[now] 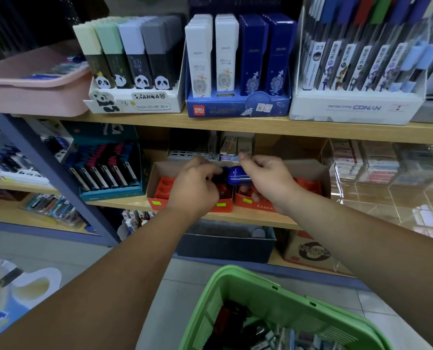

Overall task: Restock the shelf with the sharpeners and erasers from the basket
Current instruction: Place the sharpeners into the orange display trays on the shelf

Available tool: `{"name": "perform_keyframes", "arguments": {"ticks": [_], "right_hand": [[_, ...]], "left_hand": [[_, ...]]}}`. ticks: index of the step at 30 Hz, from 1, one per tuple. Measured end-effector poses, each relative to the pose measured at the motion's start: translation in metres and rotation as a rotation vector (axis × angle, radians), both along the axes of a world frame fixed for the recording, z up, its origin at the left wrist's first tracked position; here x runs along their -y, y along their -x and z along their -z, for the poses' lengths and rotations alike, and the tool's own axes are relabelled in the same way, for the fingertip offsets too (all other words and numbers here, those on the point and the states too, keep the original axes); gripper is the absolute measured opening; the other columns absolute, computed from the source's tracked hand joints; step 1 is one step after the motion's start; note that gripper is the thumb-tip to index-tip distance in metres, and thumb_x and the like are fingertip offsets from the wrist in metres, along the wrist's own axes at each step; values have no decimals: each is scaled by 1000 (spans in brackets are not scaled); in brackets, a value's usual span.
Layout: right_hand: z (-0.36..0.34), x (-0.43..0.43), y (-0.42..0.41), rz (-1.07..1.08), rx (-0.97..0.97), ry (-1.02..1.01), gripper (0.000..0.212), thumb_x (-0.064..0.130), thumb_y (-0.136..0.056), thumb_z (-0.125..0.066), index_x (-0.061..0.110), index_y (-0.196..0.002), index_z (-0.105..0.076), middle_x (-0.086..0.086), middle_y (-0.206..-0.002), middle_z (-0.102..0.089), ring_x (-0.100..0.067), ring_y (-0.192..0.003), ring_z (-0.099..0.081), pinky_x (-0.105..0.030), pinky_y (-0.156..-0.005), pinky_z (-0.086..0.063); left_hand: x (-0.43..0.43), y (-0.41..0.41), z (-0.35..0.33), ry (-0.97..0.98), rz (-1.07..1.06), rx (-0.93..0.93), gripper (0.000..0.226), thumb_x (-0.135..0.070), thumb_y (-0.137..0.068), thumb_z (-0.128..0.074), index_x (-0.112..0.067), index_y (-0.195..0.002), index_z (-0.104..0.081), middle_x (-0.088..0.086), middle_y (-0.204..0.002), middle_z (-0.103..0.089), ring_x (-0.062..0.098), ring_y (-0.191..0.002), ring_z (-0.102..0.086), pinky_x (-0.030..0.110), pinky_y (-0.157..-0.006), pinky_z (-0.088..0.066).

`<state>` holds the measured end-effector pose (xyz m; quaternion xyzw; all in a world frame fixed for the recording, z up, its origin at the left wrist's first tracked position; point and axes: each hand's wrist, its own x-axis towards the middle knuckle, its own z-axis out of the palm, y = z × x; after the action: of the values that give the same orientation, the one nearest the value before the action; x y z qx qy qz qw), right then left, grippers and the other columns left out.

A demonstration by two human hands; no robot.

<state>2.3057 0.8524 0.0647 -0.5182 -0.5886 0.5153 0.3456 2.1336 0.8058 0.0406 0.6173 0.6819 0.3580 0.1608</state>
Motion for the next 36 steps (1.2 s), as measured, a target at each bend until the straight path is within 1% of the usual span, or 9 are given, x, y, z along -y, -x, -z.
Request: {"name": "perform_keyframes", "arguments": {"ticks": [4, 7, 11, 14, 18, 22, 26, 31, 36], "right_hand": [[-1, 5, 13, 23, -43, 21, 35, 52, -104, -56, 22, -100, -74, -9, -89, -74, -21, -66, -63, -29, -46, -45], [-6, 11, 24, -17, -58, 48, 39, 59, -102, -55, 24, -99, -72, -9, -87, -72, -20, -65, -61, -30, -48, -43], [-12, 10, 34, -1, -171, 260, 45, 65, -103, -43, 27, -110, -66, -8, -100, -75, -20, -80, -68, -34, -64, -47], [-11, 2, 34, -9, -236, 277, 23, 27, -108, -48, 24, -123, -66, -8, -115, -74, -21, -83, -71, -35, -64, -49], [-1, -13, 19, -114, -197, 214, 55, -10, -98, -50, 24, -141, -55, -1, -128, -66, -20, -103, -76, -34, -75, -61], [6, -22, 7, -114, -254, 242, 61, -15, -91, -64, 21, -139, -57, -11, -128, -67, -22, -105, -76, -34, -84, -63], [13, -27, 1, -32, -255, 221, 66, -8, -86, -75, 27, -140, -59, -10, -121, -71, -25, -107, -75, -43, -98, -60], [14, -27, 1, -22, -251, 217, 56, -4, -89, -75, 27, -133, -61, -3, -119, -70, -24, -96, -79, -41, -81, -65], [18, -25, 8, -46, -162, 124, 43, -7, -83, -81, 20, -113, -67, -10, -117, -70, -26, -96, -78, -37, -79, -65]], "left_hand": [[5, -16, -17, 101, 41, 488, 21, -12, -103, -58, -17, -123, -65, 1, -106, -70, 9, -83, -69, 16, -67, -56], [11, -11, -16, 156, 32, 668, 33, -16, -97, -72, -13, -127, -60, 11, -109, -72, 20, -87, -77, 33, -74, -64], [8, 10, -23, 121, -1, 1001, 34, -3, -94, -71, -8, -125, -59, 16, -115, -71, 26, -97, -76, 34, -83, -64], [-7, 38, -20, -36, -165, 653, 32, -3, -90, -76, -18, -117, -65, 4, -110, -70, 21, -100, -73, 32, -84, -62], [-22, 61, -9, -45, -185, 275, 39, -9, -88, -77, -26, -121, -65, -8, -107, -68, 11, -99, -67, 28, -86, -59], [-32, 57, 2, -19, -131, 80, 32, -13, -85, -81, -26, -112, -70, -12, -102, -70, 8, -92, -68, 21, -78, -54], [-41, 53, 8, 66, -88, -5, 30, -12, -92, -74, -23, -121, -74, -6, -118, -70, 11, -107, -64, 23, -94, -51], [-45, 51, 14, 193, -25, 28, 28, -12, -102, -58, -26, -120, -74, -4, -124, -69, 11, -109, -63, 31, -98, -56], [-40, 53, 10, 180, -7, 11, 33, -5, -103, -51, -25, -119, -73, -6, -122, -63, 10, -109, -59, 23, -95, -49]]}}
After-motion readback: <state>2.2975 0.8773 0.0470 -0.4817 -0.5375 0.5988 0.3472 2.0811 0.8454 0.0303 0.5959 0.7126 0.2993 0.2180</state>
